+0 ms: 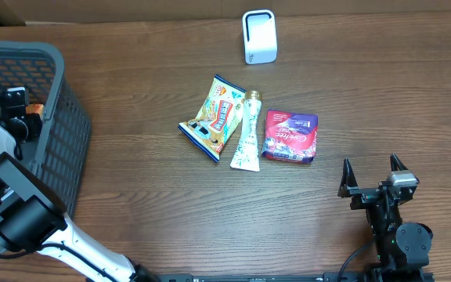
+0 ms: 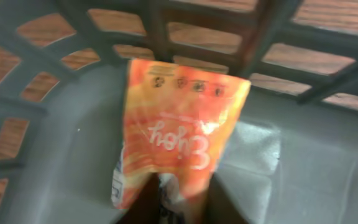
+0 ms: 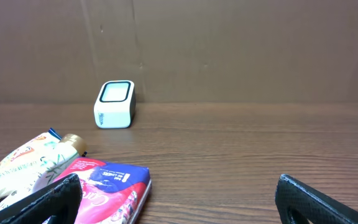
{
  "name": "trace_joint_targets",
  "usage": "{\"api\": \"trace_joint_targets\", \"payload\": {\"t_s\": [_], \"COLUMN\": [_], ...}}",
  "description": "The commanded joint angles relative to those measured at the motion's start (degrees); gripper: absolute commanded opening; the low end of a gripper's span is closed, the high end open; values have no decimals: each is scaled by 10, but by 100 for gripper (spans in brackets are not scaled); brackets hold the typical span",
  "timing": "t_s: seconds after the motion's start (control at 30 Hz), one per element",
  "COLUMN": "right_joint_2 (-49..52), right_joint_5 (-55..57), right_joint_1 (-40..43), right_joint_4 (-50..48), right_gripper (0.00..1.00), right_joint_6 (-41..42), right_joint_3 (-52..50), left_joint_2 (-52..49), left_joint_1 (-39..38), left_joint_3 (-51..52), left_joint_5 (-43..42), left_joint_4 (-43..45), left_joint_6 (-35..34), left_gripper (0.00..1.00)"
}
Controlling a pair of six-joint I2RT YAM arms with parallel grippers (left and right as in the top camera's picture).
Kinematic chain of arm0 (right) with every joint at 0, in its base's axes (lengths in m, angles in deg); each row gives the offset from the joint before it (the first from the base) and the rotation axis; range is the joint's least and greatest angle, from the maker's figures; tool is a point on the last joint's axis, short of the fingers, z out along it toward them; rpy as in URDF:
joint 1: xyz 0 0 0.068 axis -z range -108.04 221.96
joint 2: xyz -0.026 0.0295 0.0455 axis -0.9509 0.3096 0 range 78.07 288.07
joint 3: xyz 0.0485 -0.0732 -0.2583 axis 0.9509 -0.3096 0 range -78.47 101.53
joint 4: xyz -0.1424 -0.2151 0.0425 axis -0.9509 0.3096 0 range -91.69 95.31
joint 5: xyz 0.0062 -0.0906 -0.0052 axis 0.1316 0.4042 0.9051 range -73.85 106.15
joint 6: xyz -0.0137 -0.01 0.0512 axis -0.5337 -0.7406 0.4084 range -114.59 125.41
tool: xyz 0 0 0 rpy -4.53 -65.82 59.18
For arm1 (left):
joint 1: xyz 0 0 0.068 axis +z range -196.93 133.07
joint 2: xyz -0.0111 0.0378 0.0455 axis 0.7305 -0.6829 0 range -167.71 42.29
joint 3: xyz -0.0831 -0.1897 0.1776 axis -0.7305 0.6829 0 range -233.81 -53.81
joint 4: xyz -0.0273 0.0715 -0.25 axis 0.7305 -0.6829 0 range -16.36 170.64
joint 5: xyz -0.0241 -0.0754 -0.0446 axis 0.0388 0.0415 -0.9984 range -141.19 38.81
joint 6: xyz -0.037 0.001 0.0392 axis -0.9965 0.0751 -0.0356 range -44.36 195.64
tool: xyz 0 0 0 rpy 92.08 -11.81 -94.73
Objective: Scan the item barcode
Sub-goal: 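Grasp the orange tissue pack in the basket with the left gripper, then lift the orange pack out and drop it beside the tube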
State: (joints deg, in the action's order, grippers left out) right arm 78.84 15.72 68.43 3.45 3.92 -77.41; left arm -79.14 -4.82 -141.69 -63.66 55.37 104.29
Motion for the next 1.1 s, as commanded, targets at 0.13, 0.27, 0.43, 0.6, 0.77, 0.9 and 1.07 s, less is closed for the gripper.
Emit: {"api": "trace_joint_targets", "payload": {"t_s": [0.13, 0.27, 0.43, 0.6, 0.77, 0.9, 1.07], "right_joint_2": [-6, -6, -6, -6, -6, -6, -6], "right_joint_5": [4, 4, 4, 4, 4, 4, 4], "right_joint_1": [-5, -5, -5, -5, -5, -5, -5], "right_joint_4": [-4, -4, -4, -4, -4, -4, -4], "right_gripper": [100, 100, 100, 100, 100, 100, 100], "right_joint_6": [-1, -1, -1, -1, -1, -1, -1], "right_joint_3": [-6, -6, -6, -6, -6, -6, -6], "left_joint_2": [-12, 7, 74, 165, 252, 319, 389], "left_joint_1": [2, 2, 3, 3, 3, 2, 2], "left_joint_3": [9, 2, -11, -12, -12, -12, -12], "left_joint_5": [9, 5, 4, 4, 4, -14, -50], "left_joint_4": [-30, -34, -36, -42, -45, -45, -46], "left_joint_6": [-5, -60, -155, -160, -160, -161, -246], "left_gripper": [4, 4, 4, 4, 4, 4, 4]}}
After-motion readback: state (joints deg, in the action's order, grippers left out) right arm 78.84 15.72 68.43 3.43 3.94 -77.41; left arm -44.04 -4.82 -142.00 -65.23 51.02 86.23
